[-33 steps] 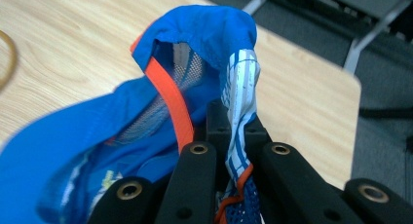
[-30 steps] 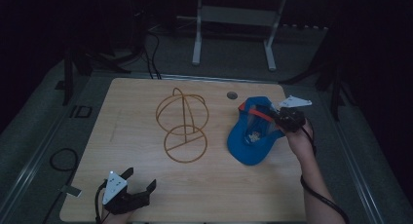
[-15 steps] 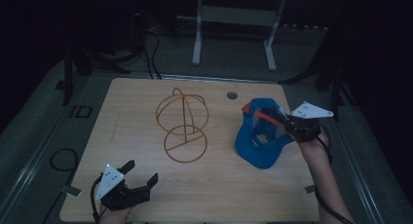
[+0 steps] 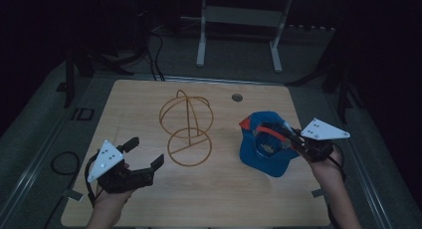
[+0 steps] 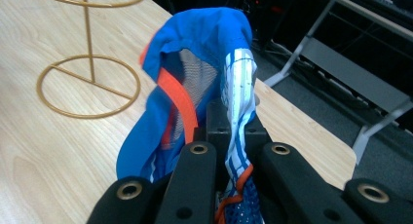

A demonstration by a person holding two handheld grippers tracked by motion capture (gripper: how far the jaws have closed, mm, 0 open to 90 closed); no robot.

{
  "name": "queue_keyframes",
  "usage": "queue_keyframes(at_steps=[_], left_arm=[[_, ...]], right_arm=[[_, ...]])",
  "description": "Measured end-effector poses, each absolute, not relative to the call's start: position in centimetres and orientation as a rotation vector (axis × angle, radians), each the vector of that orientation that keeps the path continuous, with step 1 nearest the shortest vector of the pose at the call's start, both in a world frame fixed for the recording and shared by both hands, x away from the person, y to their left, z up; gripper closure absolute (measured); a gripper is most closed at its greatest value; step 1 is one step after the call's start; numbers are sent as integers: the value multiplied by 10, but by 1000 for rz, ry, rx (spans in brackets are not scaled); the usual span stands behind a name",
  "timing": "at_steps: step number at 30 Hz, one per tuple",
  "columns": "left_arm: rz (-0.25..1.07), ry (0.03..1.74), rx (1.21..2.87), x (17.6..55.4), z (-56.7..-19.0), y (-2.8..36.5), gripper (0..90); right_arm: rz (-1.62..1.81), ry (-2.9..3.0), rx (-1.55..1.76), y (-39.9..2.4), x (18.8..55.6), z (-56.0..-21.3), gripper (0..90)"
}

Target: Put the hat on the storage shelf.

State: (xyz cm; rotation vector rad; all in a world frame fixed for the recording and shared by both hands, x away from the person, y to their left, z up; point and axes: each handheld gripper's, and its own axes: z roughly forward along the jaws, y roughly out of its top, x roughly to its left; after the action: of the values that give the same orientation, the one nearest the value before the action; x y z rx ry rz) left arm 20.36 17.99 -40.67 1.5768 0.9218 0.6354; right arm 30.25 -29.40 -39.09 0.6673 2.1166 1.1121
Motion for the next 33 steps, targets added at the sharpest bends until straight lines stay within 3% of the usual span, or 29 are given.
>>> queue_keyframes(at_steps=[14,33], left_arm=[[602,717,1667,233,-359,119,118],[437,558,1747,259,-359,36,148]], right_arm=[[1148,2128,595,-288,283,-381,876],[1190,2130,485,-269,266,-352,876]])
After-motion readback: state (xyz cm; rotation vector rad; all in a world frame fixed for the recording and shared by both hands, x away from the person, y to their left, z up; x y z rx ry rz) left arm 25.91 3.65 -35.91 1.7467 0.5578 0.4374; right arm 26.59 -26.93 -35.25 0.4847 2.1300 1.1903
